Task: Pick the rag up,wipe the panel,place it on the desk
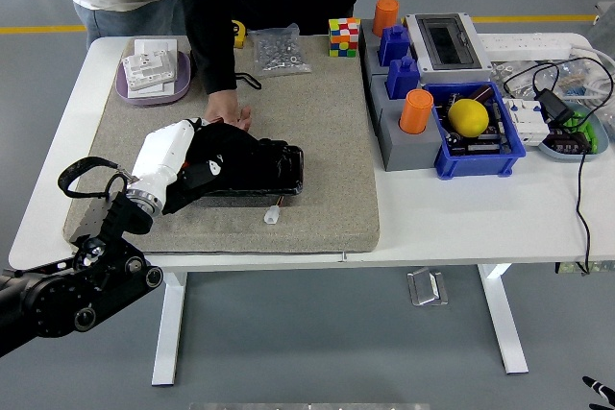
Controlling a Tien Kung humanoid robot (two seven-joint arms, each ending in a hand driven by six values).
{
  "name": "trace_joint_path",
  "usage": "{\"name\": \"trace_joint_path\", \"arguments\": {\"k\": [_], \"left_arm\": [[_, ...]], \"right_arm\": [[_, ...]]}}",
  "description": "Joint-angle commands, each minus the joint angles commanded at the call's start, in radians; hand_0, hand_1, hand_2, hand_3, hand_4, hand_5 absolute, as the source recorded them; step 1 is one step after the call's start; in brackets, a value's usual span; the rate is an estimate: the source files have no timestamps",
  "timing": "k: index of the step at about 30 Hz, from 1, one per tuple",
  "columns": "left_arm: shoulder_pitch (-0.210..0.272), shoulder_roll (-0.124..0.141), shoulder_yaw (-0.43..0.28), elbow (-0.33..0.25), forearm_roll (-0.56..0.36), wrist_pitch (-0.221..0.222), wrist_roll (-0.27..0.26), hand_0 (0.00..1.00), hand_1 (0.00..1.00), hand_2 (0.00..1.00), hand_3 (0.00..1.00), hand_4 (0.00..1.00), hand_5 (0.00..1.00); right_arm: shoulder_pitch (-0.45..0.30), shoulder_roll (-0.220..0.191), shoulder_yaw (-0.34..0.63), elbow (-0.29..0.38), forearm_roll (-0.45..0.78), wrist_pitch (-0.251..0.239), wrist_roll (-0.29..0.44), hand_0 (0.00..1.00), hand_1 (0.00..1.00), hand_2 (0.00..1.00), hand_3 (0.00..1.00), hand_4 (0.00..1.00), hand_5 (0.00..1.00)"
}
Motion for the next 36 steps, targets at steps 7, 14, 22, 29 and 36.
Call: {"name": "trace_joint_path", "arguments": {"k": [7,14,22,29,36], "left_arm": [[-0.04,-0.025,0.06,0.009,-0.009,-0.003,0.006,0.201,0.093,0.526,0.507,0.323,0.002],[-0.068,-0.042,0.105,0.017,-0.016,-0.01,0.016,0.2,0.092,0.527,0.507,0.32,0.002],[-0.11,-0.07,0.147,0.02,-0.015,-0.017,0.032,0.197,0.093,0.528,0.508,0.318,0.002],[-0.142,-0.1,0.185,0.028,-0.02,-0.022,0.043,0.197,0.091,0.528,0.508,0.317,0.002],[-0.151,-0.118,0.211,0.028,-0.026,-0.022,0.045,0.197,0.092,0.528,0.508,0.317,0.002]], "right_arm": [[0.003,-0.005,-0.006,0.0,0.001,0.002,-0.001,0.769,0.599,0.709,0.646,0.998,0.59],[0.006,-0.011,-0.013,0.0,0.002,0.003,-0.005,0.769,0.599,0.708,0.645,0.998,0.59],[0.018,-0.015,-0.026,0.006,0.0,0.001,-0.005,0.769,0.599,0.708,0.646,0.998,0.59],[0.02,-0.02,-0.035,0.008,0.0,0.002,-0.007,0.769,0.598,0.707,0.646,0.998,0.591],[0.021,-0.021,-0.044,0.006,0.002,0.004,-0.009,0.77,0.599,0.707,0.645,0.998,0.591]]}}
